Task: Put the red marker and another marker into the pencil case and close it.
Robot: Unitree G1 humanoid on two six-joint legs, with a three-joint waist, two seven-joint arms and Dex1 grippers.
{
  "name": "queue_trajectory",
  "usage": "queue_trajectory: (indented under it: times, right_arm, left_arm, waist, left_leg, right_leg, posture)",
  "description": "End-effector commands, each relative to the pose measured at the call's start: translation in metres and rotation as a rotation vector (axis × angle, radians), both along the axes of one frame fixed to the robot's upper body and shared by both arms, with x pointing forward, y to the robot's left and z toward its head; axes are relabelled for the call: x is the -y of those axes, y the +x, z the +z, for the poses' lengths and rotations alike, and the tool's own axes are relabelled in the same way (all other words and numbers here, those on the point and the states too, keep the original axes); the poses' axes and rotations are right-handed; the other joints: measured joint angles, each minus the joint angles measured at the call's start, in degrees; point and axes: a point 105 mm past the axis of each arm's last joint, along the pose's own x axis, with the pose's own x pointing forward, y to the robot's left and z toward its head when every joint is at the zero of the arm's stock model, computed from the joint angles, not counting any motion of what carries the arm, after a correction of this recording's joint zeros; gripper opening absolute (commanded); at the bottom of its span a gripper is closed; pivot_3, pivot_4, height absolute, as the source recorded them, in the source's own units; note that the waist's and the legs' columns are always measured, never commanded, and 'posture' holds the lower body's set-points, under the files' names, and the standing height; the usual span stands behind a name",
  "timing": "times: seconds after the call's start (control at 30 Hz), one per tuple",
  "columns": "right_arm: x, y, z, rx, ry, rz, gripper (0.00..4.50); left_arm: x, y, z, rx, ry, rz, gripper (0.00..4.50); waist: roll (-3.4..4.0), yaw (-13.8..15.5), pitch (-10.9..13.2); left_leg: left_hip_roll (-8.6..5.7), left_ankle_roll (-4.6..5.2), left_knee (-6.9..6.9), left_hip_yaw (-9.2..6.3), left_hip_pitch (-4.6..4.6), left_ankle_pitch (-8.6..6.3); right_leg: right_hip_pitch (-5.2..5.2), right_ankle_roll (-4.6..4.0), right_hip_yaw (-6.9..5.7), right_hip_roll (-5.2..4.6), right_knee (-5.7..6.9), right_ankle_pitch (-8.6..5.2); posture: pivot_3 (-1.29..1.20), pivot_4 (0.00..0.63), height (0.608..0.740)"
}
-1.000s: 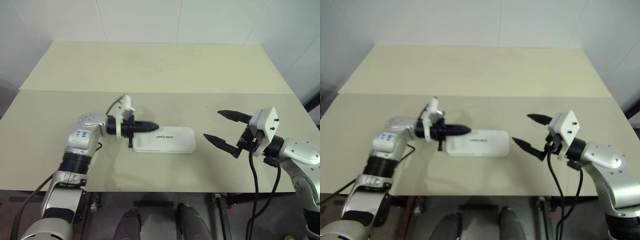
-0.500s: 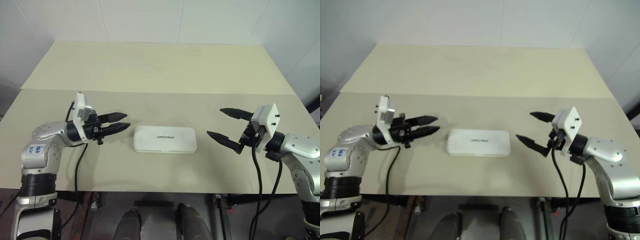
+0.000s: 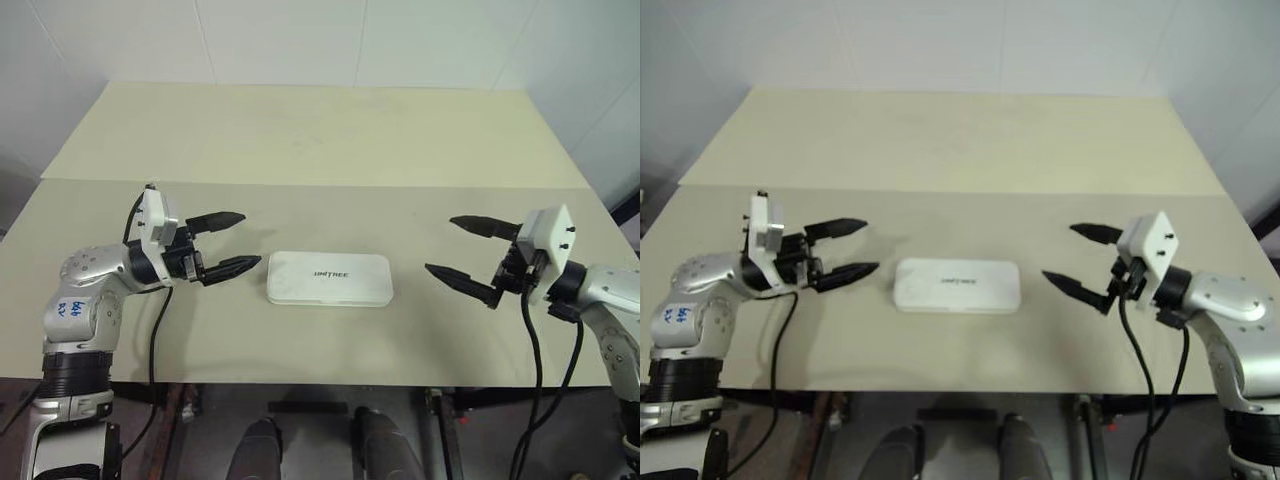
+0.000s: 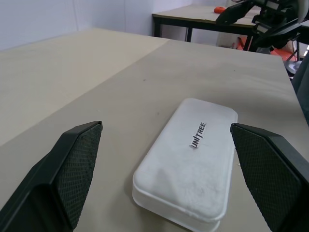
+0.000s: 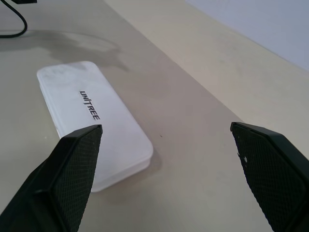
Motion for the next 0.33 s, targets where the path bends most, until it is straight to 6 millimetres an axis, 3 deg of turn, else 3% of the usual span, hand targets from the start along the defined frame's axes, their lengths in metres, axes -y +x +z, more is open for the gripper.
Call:
queue_trajectory:
  times: [0.03,0.33]
  right_arm:
    - [0.006,-0.006,0.013,0.05,-0.016,-0.014,4.5]
    - [0.012,0.001,0.004,0.035,-0.007,-0.061,4.5]
  left_arm:
    - [0.003,0.003,0.012,0.071,0.009,0.005,4.46]
    - [0.002,0.009,0.021,0.09,-0.052,0.058,4.46]
  waist:
    - [0.0,0.0,0.0]
    - [0.0,-0.2,0.0]
  left_leg:
    - [0.0,0.0,0.0,0.0,0.0,0.0]
    - [0.0,0.0,0.01,0.02,0.0,0.0]
  right_leg:
    - [0.0,0.0,0.0,0.0,0.0,0.0]
    - [0.0,0.06,0.01,-0.01,-0.01,0.03]
  posture:
    - [0.0,0.15,0.74]
    - [0.0,0.15,0.74]
